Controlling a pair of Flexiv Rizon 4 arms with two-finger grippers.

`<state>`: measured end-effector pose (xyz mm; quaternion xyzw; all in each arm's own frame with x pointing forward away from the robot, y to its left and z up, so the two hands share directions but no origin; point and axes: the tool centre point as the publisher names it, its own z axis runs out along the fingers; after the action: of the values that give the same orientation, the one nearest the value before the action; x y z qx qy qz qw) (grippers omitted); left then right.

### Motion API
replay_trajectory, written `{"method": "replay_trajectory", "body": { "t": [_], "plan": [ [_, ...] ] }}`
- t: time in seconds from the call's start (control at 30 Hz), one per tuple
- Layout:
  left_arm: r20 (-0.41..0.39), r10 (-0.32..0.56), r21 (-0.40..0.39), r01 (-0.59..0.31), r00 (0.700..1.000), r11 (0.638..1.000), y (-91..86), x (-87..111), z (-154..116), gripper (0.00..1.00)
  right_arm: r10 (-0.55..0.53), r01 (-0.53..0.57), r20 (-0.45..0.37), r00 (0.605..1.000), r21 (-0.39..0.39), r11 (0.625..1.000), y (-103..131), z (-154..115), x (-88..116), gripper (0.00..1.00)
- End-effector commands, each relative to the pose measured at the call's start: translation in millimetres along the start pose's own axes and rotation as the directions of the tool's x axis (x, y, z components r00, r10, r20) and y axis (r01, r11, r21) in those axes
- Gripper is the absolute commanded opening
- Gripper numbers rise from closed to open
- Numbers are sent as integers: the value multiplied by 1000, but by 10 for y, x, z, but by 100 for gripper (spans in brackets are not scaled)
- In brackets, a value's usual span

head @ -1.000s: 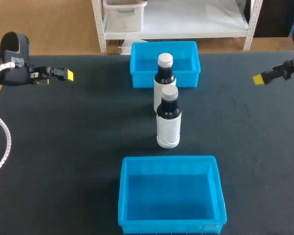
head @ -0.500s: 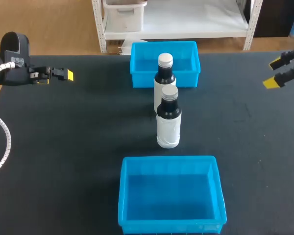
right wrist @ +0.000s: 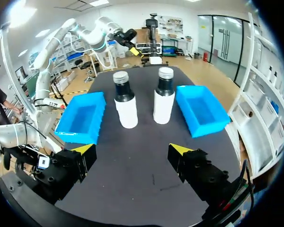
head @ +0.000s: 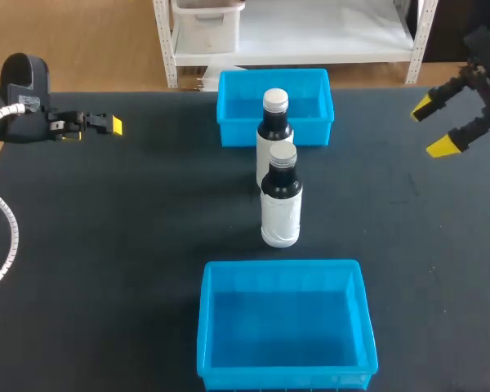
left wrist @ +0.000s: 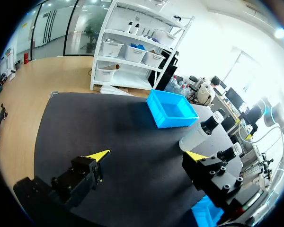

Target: Pick up the bottle, and place it in the far bin if it is heavy, or in the near bin if it is light.

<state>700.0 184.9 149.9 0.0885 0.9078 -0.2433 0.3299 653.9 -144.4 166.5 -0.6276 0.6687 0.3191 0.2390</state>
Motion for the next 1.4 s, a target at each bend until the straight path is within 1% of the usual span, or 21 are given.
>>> {"method": "replay_trajectory", "body": {
  "t": [0.03,0.2,0.33,0.57,0.9,1.17,1.4],
  "plan": [
    [0,0,0,0,1000,1000,0,0,0,100,-4,4,-9,1000,34,999,36,159,-107,100],
    [0,0,0,0,1000,1000,0,0,0,100,15,-14,-12,1000,91,996,118,348,-228,100],
    [0,0,0,0,1000,1000,0,0,0,100,26,-26,-1,1000,107,994,166,523,-282,100],
    [0,0,0,0,1000,1000,0,0,0,100,-2,1,18,1000,52,999,188,803,-371,100],
    [0,0,0,0,1000,1000,0,0,0,100,-45,45,45,998,-6,999,165,1049,-511,100],
    [0,0,0,0,1000,1000,0,0,0,100,-42,42,66,997,-2,999,209,1139,-623,100],
    [0,0,0,0,1000,1000,0,0,0,100,-49,51,87,995,-21,998,234,1288,-741,100]
  ]
}}
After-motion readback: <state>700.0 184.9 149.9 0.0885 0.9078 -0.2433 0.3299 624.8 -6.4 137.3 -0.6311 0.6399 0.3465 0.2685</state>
